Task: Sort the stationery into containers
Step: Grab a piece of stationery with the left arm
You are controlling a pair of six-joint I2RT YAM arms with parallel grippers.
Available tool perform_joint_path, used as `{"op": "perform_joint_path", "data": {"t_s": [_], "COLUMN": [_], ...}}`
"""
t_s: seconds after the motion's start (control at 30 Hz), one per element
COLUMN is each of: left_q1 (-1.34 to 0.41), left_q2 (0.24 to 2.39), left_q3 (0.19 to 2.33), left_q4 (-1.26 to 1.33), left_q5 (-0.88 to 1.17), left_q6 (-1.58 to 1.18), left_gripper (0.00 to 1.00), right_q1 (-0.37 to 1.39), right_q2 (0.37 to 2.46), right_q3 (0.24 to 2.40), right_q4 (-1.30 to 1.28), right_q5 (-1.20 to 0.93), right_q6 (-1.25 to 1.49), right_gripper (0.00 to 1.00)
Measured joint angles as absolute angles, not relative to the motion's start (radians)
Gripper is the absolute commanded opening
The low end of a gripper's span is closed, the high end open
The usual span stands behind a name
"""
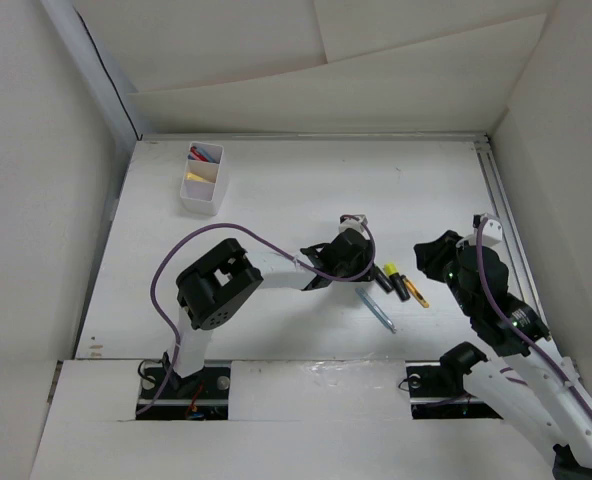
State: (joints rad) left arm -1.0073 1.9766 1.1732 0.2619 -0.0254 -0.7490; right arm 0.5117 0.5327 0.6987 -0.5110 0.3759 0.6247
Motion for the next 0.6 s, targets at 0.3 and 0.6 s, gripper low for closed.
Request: {"op": "perform_joint_path", "data": {"t_s": [0.3, 0.6], "left_q1": [-1.006, -0.994], "left_q2": [2.043, 2.149], "left_q3": [1.254, 1.414], "left_q4": [0.24, 0.204], "left_q5": [-0.113, -0.141], "left_q6": [-0.793, -0.782], "left_gripper": [0.33, 0.33], "right_q1": [0.512, 0.512], "right_q2": [0.537, 0.515], "right_q3": [0.654, 0.652], "right_q4": [-0.508, -0.506], "right_q5": [0.332, 0.316], "right_q6": [0.625, 0.626], "right_gripper": [0.36, 0.42]}}
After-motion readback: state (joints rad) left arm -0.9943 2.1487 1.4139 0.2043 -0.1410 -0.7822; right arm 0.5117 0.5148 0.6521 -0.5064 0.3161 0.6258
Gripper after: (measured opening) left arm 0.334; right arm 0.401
